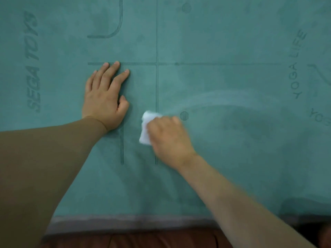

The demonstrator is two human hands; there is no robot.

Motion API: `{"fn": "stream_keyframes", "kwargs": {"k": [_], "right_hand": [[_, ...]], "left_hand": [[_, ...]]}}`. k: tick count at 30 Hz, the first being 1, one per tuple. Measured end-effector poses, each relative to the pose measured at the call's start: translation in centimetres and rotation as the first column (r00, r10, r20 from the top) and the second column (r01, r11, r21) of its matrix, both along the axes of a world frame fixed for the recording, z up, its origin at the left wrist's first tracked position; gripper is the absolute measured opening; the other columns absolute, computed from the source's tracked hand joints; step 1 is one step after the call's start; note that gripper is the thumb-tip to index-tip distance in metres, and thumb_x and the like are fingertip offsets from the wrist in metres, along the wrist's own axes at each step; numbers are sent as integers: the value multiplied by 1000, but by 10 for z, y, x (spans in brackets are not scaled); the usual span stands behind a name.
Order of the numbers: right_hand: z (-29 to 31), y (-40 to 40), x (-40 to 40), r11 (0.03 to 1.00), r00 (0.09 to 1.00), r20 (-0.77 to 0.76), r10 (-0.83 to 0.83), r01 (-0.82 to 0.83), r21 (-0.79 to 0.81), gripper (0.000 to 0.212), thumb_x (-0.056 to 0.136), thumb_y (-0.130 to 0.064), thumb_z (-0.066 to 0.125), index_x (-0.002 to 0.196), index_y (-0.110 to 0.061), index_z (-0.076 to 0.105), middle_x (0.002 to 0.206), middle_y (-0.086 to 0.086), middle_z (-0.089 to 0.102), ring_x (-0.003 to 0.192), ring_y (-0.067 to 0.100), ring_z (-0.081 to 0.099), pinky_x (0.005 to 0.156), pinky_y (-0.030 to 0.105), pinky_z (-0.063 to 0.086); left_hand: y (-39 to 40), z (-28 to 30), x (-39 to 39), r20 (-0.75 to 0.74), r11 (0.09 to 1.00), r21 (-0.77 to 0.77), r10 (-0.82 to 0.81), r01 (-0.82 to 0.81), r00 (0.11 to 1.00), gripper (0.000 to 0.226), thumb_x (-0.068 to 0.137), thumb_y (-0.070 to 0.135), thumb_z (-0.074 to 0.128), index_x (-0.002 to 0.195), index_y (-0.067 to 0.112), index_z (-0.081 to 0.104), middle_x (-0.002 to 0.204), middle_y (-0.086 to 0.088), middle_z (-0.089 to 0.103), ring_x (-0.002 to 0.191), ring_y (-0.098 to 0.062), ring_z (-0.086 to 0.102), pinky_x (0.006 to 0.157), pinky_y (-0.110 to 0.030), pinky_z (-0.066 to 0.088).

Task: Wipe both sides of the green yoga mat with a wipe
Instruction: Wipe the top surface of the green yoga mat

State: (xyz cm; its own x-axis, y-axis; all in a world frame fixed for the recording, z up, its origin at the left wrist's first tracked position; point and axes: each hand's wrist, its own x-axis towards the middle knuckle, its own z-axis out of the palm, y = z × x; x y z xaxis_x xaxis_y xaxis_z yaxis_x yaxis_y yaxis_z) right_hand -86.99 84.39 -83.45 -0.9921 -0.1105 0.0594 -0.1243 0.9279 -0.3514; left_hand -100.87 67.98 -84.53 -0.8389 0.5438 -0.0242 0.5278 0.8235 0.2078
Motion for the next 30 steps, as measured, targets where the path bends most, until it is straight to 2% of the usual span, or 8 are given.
{"fn": "stream_keyframes", "kwargs": {"k": [2, 5, 10, 13, 17, 22, 27, 30], "right_hand": [[0, 19, 5, 989, 989, -2, 148, -148, 24, 13, 79, -10, 51, 90, -14, 52, 76, 4, 59, 68, 27, 55, 64, 35, 27], [-3, 113, 17, 921, 936, -37, -350, 351, 168, 3, 86, -14, 58, 87, -13, 60, 81, 12, 64, 73, 34, 61, 68, 40, 38], [-3, 179, 61, 75, 81, -55, -995, 991, 107, 31, 89, -31, 37, 99, -7, 54, 101, 17, 61, 96, 38, 55, 89, 48, 40], [-12, 86, 26, 422, 417, -99, -904, 906, -38, 20, 89, -20, 46, 90, -4, 57, 88, 19, 62, 80, 38, 57, 73, 43, 37], [-1, -42, 23, 999, 999, 6, -37, 37, -5, 18, 74, -9, 44, 92, -13, 44, 76, 7, 57, 70, 29, 53, 65, 37, 27], [-2, 77, 56, 880, 894, -57, -444, 448, 157, 8, 88, -18, 56, 85, -12, 61, 80, 11, 63, 72, 34, 60, 65, 40, 38], [5, 139, 103, 69, 74, -42, -996, 992, 102, 25, 91, -28, 41, 96, -9, 56, 96, 16, 63, 88, 38, 58, 83, 44, 43], [-3, 40, 67, 600, 600, -25, -799, 795, -86, 9, 87, -19, 55, 88, -13, 61, 81, 9, 62, 73, 28, 59, 67, 37, 45]], "left_hand": [[1, 0, 0, -4, 1000, 3, 6, -6, 1000, 66, 80, 27, 42, 146, 18, 43, 156, -8, 35, 146, -30, 26, 120, -43, 13], [0, -1, 0, -9, 1000, 3, 1, -1, 1000, 66, 80, 27, 42, 145, 17, 44, 156, -9, 35, 146, -31, 27, 119, -44, 14], [-1, -2, -1, -17, 1000, 12, -13, 14, 1000, 66, 81, 28, 42, 146, 18, 43, 156, -9, 35, 146, -31, 27, 120, -44, 14], [-1, -2, 0, -4, 1000, 11, -9, 9, 1000, 65, 82, 28, 42, 146, 18, 42, 157, -9, 34, 147, -30, 25, 119, -42, 11], [-2, -2, 0, -2, 1000, 18, -15, 15, 1000, 64, 83, 29, 41, 146, 17, 42, 156, -10, 34, 146, -31, 25, 119, -47, 16], [-2, 0, -1, 31, 1000, 17, -7, 6, 999, 64, 83, 31, 39, 146, 19, 41, 157, -8, 33, 147, -29, 23, 121, -45, 12], [-2, -1, 0, 35, 1000, 19, -4, 3, 999, 63, 83, 29, 41, 146, 19, 41, 157, -7, 32, 147, -28, 22, 120, -44, 12], [0, 0, 1, 40, 1000, 29, 6, -7, 999, 64, 82, 29, 40, 146, 20, 42, 158, -6, 32, 148, -27, 22, 120, -43, 11]]}}
